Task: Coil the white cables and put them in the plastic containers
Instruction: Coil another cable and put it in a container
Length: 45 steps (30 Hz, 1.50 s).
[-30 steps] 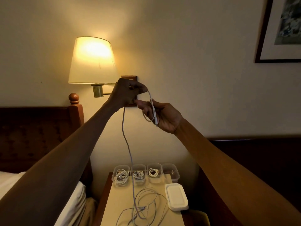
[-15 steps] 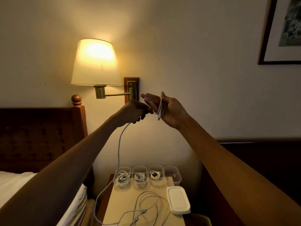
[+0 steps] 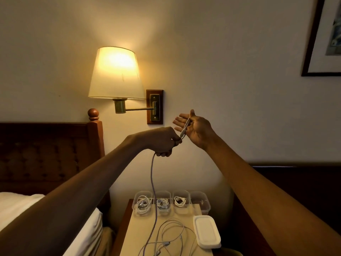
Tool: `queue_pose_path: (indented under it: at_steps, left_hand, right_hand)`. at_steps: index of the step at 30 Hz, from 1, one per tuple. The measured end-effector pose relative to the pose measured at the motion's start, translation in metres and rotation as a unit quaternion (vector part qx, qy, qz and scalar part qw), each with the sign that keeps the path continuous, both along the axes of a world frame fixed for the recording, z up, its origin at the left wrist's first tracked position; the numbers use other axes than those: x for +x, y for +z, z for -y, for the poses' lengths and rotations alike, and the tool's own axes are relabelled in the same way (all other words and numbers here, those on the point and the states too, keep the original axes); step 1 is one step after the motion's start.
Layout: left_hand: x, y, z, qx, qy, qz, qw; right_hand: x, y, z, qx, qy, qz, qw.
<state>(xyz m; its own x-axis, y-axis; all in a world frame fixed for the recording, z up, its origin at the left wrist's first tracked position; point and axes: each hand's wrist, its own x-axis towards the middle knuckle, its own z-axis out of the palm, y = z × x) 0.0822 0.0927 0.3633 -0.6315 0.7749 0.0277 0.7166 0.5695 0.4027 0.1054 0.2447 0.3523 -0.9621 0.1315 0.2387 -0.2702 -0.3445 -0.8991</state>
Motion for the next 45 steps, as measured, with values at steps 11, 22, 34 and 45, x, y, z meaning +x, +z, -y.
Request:
queue_pose_path:
  at_steps: [11, 22, 34, 45]
  left_hand:
    - [-0.01, 0.058, 0.033, 0.094, -0.062, -0.089, 0.99]
    - [-0.039, 0.051, 0.053, 0.255, -0.029, -0.175, 0.951]
    - [-0.032, -0.012, 0.023, 0.177, 0.014, 0.092, 0.98]
    - [0.004, -0.004, -0.005, 0.047, -0.045, -0.107, 0.992]
  right_hand:
    - [0.005, -0.014, 0.003, 0.289, 0.01, 0.04, 0.956]
    - [0.02, -0.013, 0.013, 0.085, 0.257, 0.062, 0.961]
    - [0.027, 0.011, -0.002, -0.033, 0.163, -0.027, 0.986]
    - [0.007, -0.001, -0.013, 0.19, -0.071, 0.011, 0.979]
